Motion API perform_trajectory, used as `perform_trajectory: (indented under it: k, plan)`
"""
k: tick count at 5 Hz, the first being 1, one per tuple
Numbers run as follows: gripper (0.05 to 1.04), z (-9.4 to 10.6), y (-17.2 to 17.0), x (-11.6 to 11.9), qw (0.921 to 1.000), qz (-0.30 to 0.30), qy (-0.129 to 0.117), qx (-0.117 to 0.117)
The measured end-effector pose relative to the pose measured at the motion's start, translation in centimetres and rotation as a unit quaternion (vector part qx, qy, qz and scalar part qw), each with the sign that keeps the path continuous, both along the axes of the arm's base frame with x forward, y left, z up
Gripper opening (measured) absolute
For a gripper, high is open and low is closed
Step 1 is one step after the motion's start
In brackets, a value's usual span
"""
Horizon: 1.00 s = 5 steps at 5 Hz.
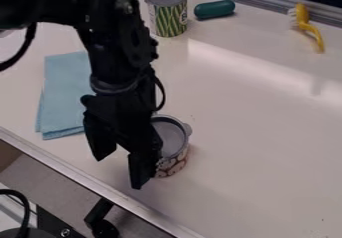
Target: Picked up the container and put it at the upper side of the table
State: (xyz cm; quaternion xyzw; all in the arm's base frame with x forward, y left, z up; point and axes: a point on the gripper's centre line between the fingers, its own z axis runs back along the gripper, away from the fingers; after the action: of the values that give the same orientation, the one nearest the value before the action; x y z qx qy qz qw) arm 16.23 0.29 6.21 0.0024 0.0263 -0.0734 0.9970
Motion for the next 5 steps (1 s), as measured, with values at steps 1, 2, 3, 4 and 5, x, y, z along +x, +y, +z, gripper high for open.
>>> perform_trajectory:
  k: [1,2,3,4,5]
  plan:
    - [0.998,-0.5,-0.3,0.5,0.9999,0.004,-0.006,0.007]
    - [0.998,-1.1,-0.5,1.2,0.9999,0.013,0.005,0.008]
    - [0.998,-0.9,-0.9,2.6,0.9998,0.018,-0.011,-0.006]
    - [0.998,-0.7,-1.7,4.4,0.9989,0.025,-0.035,-0.018]
    - [0.998,-1.1,-2.7,6.0,0.9980,0.019,-0.054,-0.027]
